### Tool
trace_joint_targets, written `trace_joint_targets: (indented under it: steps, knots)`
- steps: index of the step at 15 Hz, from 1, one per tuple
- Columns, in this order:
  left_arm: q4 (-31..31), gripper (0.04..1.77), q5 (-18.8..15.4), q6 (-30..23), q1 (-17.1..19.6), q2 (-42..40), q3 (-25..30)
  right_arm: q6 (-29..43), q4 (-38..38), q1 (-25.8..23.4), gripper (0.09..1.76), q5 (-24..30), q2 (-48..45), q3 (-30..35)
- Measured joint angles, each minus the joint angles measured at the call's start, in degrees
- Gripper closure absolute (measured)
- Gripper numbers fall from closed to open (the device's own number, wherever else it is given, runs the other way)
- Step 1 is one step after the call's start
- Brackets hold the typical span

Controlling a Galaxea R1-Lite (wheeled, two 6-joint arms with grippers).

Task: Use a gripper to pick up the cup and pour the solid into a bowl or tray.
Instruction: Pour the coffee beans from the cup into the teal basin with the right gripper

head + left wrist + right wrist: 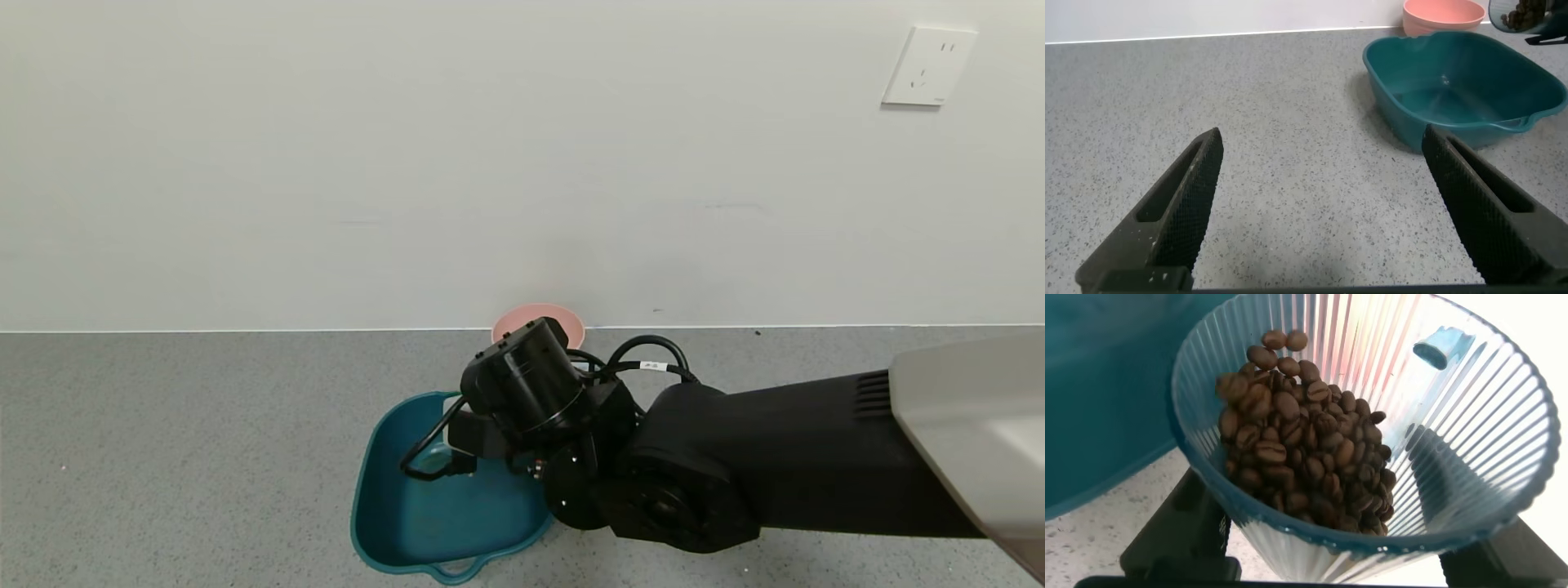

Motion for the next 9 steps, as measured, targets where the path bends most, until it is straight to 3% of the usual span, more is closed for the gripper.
trace_joint_targets:
  steps: [9]
  knots:
    - [0.0,0.06,0.0,0.0,0.0,0.0,0.0,-9.8,-0.5,1.5,0.47,-3.8,1.5,-0.9]
